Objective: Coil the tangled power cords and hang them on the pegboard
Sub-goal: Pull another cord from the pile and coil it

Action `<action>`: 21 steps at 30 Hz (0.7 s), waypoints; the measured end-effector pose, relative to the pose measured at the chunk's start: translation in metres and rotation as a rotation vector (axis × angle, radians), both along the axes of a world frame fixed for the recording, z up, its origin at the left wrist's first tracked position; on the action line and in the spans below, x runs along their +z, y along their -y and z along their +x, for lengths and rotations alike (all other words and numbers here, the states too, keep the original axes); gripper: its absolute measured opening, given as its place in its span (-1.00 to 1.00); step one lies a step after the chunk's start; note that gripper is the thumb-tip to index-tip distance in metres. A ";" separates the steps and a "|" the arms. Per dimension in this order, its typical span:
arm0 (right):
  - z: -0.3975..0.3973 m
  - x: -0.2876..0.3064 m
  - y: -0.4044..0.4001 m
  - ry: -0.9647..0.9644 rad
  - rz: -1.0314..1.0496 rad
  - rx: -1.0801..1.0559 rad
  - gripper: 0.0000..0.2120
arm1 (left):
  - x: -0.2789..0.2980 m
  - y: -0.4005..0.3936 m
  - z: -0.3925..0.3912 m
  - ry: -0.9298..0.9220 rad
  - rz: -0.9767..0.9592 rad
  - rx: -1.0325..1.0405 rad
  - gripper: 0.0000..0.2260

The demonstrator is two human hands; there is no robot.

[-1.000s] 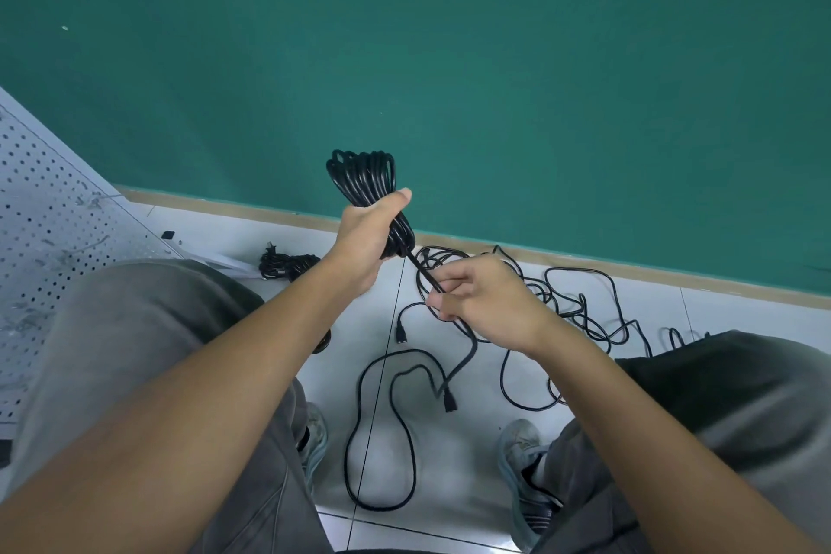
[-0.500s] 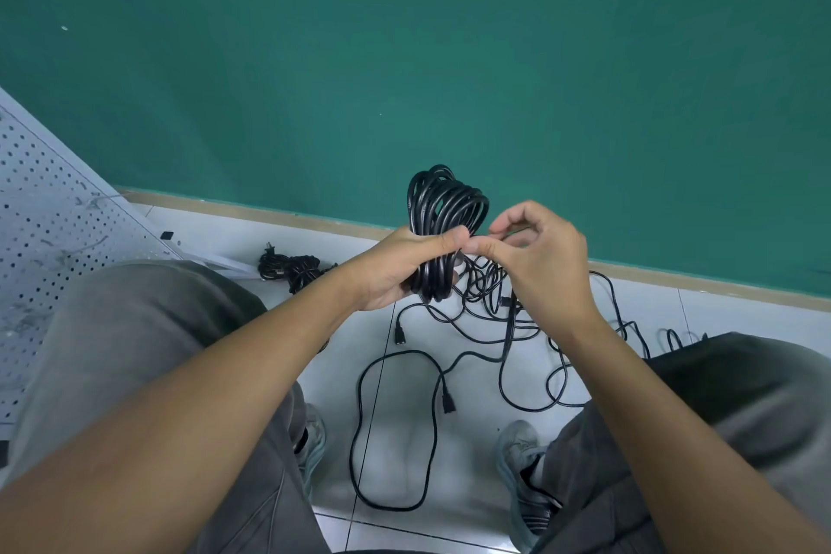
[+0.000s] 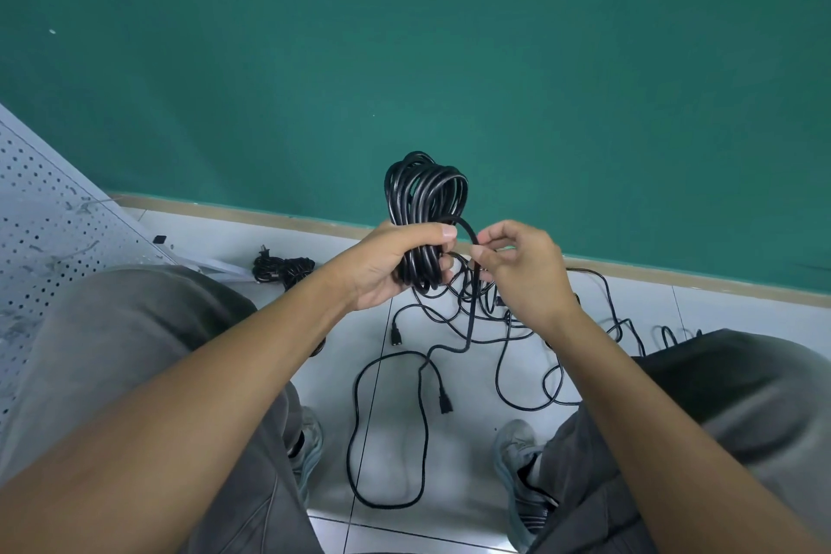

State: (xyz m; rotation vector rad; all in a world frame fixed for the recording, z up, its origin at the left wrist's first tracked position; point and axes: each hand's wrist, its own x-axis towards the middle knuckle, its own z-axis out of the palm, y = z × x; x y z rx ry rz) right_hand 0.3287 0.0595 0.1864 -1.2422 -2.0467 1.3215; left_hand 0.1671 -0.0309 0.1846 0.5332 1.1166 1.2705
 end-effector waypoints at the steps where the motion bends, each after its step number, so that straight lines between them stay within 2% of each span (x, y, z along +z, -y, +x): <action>1: 0.000 -0.001 0.000 -0.023 0.003 -0.021 -0.81 | -0.001 0.000 0.000 -0.022 -0.013 0.006 -0.85; 4: -0.001 0.007 0.003 -0.175 0.028 -0.123 -0.77 | -0.005 -0.001 -0.002 -0.123 -0.064 0.025 -0.73; 6: -0.002 0.016 0.005 -0.280 0.020 -0.166 -0.79 | -0.007 -0.001 -0.002 -0.159 -0.066 0.013 -0.73; 9: -0.004 0.023 0.008 -0.363 -0.017 -0.200 -0.82 | -0.007 0.000 0.002 -0.140 -0.055 0.015 -0.82; 13: -0.007 0.025 0.012 -0.464 -0.099 -0.231 -0.89 | -0.003 0.002 0.013 -0.103 -0.015 -0.046 -0.72; 16: -0.009 0.027 0.015 -0.483 -0.111 -0.230 -0.92 | -0.003 0.003 0.017 -0.088 -0.006 -0.080 -0.76; 21: -0.010 0.022 0.015 -0.392 0.059 -0.248 -0.81 | -0.004 0.003 0.017 -0.064 -0.031 -0.107 -0.68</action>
